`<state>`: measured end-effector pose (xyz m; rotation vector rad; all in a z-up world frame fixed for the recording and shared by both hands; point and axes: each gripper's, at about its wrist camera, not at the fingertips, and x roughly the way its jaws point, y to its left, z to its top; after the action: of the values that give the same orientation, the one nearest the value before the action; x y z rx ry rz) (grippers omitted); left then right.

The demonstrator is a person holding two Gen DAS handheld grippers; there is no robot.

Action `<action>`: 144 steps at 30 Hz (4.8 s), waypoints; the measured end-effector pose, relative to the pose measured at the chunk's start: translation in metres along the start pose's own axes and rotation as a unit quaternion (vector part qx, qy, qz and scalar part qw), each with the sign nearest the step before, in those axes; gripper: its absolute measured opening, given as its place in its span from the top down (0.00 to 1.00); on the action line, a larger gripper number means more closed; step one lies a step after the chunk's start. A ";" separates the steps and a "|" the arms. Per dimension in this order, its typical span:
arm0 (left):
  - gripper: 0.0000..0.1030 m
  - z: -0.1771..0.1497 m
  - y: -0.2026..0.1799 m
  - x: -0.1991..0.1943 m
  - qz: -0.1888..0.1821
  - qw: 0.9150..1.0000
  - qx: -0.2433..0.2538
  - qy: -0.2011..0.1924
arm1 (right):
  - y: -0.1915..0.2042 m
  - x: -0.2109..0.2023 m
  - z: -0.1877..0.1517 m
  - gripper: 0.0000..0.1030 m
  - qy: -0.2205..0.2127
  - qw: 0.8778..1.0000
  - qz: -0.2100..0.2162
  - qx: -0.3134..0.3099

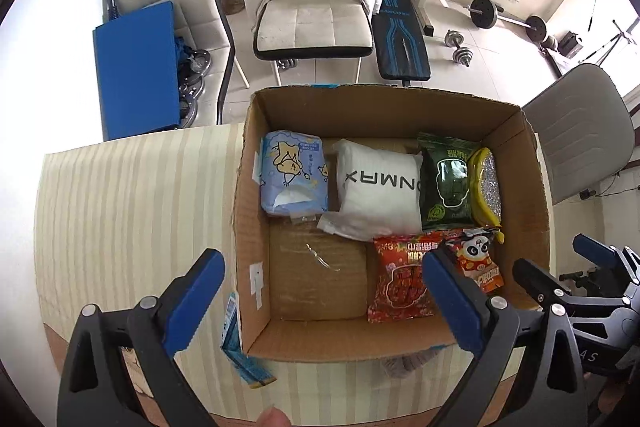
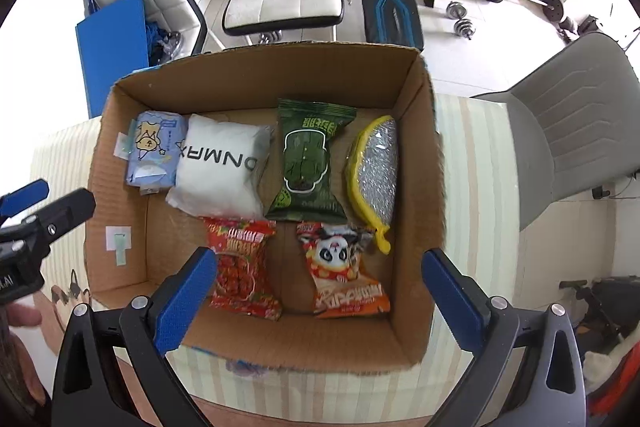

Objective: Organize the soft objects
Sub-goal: 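Place the tissue pack and sponge into the box and open both tools, then grasp the blue stick snack with the left tool while the right tool grasps the lilac cloth, then drop the stick snack and lilac cloth into the box, opening both tools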

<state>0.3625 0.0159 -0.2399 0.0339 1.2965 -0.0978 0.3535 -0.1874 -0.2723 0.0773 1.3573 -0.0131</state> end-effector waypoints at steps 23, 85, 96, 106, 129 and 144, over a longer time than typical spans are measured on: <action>0.02 -0.088 0.004 -0.112 0.027 0.995 -0.030 -0.096 | 0.012 -0.140 -0.101 0.00 -0.123 0.990 0.067 0.006; 0.82 -0.234 0.004 0.050 -0.101 0.987 -0.070 0.108 | 0.044 0.110 -0.235 0.61 0.074 0.990 0.121 -0.019; 0.82 -0.060 -0.019 -0.053 -0.174 0.983 -0.012 0.057 | 0.018 -0.020 -0.161 0.61 -0.015 0.978 0.208 -0.006; 0.82 0.054 -0.024 0.028 -0.082 0.988 0.027 0.126 | 0.018 -0.034 -0.036 0.61 -0.030 0.989 0.131 -0.063; 0.45 0.000 -0.001 0.142 -0.056 0.965 0.000 0.256 | 0.026 0.120 0.001 0.18 0.131 0.986 0.056 -0.084; 0.06 -0.039 -0.020 0.043 -0.034 0.995 0.007 0.097 | -0.007 0.042 -0.031 0.00 0.033 0.999 -0.007 -0.028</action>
<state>0.3347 -0.0032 -0.2917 0.0107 1.4914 -0.1656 0.3315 -0.1906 -0.3203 0.0213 1.4239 0.0159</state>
